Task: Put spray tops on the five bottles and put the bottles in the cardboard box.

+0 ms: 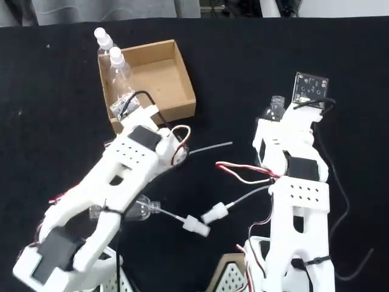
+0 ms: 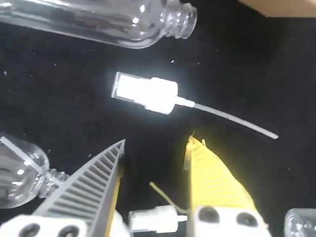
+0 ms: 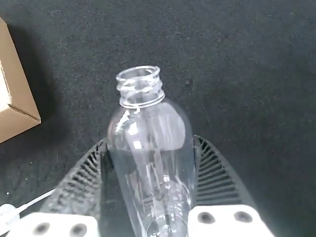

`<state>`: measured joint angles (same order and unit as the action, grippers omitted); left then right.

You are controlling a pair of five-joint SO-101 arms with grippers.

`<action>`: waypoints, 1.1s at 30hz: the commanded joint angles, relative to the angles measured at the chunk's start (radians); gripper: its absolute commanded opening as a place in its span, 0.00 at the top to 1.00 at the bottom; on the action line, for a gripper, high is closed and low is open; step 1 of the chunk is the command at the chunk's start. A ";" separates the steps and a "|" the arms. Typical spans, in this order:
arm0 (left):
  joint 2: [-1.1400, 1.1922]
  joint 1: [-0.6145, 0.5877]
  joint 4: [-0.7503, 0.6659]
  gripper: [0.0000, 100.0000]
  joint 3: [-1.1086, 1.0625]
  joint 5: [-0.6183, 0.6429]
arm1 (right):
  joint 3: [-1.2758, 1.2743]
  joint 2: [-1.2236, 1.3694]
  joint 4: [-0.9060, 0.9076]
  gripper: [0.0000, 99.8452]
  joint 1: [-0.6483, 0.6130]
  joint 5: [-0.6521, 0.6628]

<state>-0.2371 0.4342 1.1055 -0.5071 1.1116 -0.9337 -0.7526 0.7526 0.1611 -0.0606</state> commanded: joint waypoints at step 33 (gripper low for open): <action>0.344 -0.096 -0.123 0.67 0.157 0.143 | 0.010 -0.033 -0.029 0.91 0.015 0.003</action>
<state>0.0867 0.3590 0.9950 -0.3951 1.2421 -0.9337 -0.7526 0.7526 0.1611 -0.0606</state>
